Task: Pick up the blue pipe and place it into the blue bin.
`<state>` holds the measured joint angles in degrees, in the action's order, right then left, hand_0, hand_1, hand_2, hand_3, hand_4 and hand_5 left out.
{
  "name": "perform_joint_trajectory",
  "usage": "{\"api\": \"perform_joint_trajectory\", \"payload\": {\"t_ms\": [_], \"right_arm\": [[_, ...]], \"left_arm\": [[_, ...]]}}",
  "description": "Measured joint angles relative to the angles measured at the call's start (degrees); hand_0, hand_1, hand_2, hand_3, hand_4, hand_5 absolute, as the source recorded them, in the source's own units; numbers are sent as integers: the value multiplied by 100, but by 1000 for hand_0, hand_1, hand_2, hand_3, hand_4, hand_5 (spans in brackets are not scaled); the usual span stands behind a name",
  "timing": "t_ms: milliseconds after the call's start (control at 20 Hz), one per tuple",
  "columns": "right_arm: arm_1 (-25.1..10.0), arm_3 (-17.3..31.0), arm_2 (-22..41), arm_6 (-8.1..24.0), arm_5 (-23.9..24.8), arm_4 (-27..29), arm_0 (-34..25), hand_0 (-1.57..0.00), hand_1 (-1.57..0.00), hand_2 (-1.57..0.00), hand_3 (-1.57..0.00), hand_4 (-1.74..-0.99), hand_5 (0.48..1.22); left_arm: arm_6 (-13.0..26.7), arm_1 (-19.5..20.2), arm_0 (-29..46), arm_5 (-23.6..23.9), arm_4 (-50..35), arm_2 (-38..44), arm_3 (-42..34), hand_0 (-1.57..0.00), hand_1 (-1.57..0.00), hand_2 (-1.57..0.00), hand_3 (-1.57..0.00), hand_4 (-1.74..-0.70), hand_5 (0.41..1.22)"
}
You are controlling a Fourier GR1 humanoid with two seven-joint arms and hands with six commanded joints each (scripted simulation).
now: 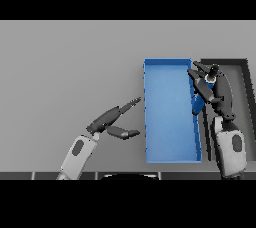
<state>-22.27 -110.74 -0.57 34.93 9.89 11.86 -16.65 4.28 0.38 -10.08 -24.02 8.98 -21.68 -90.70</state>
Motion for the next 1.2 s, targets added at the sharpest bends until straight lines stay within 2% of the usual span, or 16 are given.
{"api": "perform_joint_trajectory", "payload": {"t_ms": [150, 300, 400, 450, 500, 600, 650, 700, 750, 850, 950, 1000, 1100, 1150, 1200], "right_arm": [[-554, 13, 592, 1, 905, 286, 630, -1571, -1571, -1571, -1571, -1500, 1221], [-1030, 77, 1165, 0, 1788, 662, 913, -1571, -1571, -1571, -1571, -1498, 1221], [-1170, 170, 1411, -1, 2109, 1041, 1021, -1571, -1571, -1571, -1571, -1497, 1221], [-1323, 214, 1542, -1, 2250, 1207, 1042, -1571, -1571, -1571, -1257, -1546, 1221], [-1509, 228, 1693, 1, 2353, 1384, 1070, -1571, -1571, -1571, -1005, -1585, 1221], [-1735, 403, 2077, 1, 2763, 1930, 961, -1571, -1571, -1571, -643, -1641, 1221], [-1861, 436, 2275, -5, 3014, 2169, 924, -1571, -1571, -1571, -514, -1661, 1221], [-2010, 505, 2482, -3, 3230, 2456, 816, -1571, -1571, -1571, -411, -1677, 1171], [-2093, 534, 2620, -1, 3388, 2747, 744, -1571, -1571, -1518, -455, -1626, 1161], [-2166, 559, 2799, 4, 3585, 3016, 714, -1084, -1025, -987, -291, -1469, 1148], [-2164, 554, 2799, 3, 3452, 2969, 713, -693, -656, -631, -186, -1370, 1125], [-2279, 617, 2877, 3, 3573, 3068, 675, -554, -525, -505, -148, -1339, 1108], [-2442, 685, 3036, -1, 3530, 3094, 586, -354, -335, -323, -95, -1279, 1010], [-2711, 745, 3282, 2, 3510, 3084, 484, -283, -268, -258, -75, -1250, 962], [-3140, 867, 3754, 1, 3453, 3133, 177, -227, -214, -206, -60, -1233, 913]], "left_arm": [[-78, 59, 34, 39, 37, 13, -40, 1, 1, 1, 1, -928, 465], [-13, 57, -24, 44, 35, 30, -12, 1, 1, 1, 1, -928, 470], [-64, 48, -34, 78, 100, -6, -16, 1, 1, 1, 1, -923, 476], [-32, 74, -61, 77, 82, 34, -15, 1, 1, 1, 1, -923, 478], [-35, 31, -49, 86, 100, -1, 13, 1, 1, 1, 1, -922, 480], [-56, 26, -99, 96, 122, 7, 55, 1, 1, 1, 1, -920, 484], [-72, 62, -79, 104, 132, 20, 34, 1, 1, 1, 1, -919, 486], [-34, 19, -125, 134, 173, -2, 62, 1, 1, 1, 1, -918, 489], [-31, 12, -142, 129, 134, 12, 7, 1, 1, 1, 1, -920, 491], [-43, 47, -105, 110, 132, 20, 22, 1, 1, 1, 1, -921, 493], [-42, 47, -106, 110, 132, 19, 22, 1, 1, 1, 1, -924, 493], [-61, 47, -74, 104, 137, 4, 25, 1, 1, 1, 1, -925, 494], [-59, 52, -59, 90, 117, 8, 13, 1, 1, 1, 1, -924, 494], [-43, 49, -34, 101, 134, -3, 12, 1, 1, 1, 1, -926, 494], [-62, 48, -35, 105, 145, -2, 35, 1, 1, 1, 1, -926, 496]]}}
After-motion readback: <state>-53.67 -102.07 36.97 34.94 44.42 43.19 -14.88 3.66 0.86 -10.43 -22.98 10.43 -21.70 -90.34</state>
